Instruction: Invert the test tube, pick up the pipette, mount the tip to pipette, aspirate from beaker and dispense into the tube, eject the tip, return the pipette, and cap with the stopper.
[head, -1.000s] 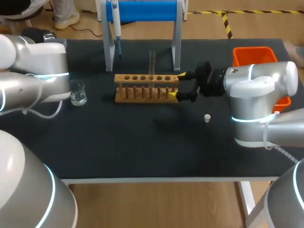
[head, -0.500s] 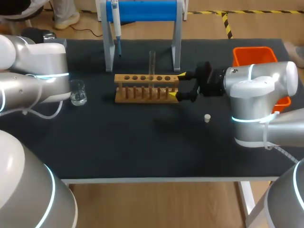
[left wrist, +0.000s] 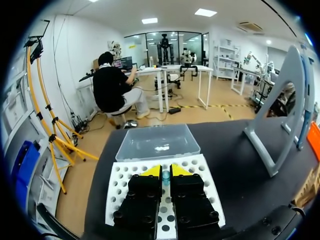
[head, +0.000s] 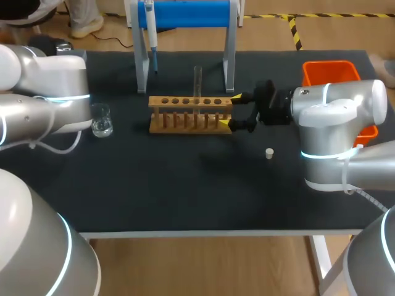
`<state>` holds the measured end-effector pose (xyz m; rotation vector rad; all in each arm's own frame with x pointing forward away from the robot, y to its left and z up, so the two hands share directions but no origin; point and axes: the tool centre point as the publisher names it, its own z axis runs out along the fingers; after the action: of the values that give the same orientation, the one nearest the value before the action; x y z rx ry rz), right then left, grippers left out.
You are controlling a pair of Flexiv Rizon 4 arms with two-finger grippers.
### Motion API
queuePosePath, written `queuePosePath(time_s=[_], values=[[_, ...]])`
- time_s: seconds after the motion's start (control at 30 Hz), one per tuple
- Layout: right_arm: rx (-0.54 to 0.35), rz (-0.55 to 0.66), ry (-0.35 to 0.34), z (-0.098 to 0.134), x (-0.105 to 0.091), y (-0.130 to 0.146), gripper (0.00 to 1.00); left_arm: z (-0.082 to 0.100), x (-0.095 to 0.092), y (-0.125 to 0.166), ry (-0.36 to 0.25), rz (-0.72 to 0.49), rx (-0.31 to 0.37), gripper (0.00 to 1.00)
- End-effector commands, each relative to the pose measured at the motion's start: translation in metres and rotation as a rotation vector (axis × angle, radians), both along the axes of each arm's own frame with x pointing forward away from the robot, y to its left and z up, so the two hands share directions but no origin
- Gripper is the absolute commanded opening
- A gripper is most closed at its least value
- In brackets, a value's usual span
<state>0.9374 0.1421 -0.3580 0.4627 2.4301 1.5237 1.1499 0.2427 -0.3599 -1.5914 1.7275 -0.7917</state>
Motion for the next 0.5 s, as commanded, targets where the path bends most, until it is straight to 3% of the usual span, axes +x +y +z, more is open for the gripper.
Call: queuePosePath(time_s=[0.03, 0.5], values=[[0.001, 0.001, -0.001, 0.000, 0.000, -0.001, 1.00, 0.008, -0.004, 0.000, -0.005, 0.000, 0.003, 0.00], [0.001, 0.001, -0.001, 0.000, 0.000, -0.001, 1.00, 0.038, -0.006, 0.001, -0.030, 0.003, 0.048, 0.00]])
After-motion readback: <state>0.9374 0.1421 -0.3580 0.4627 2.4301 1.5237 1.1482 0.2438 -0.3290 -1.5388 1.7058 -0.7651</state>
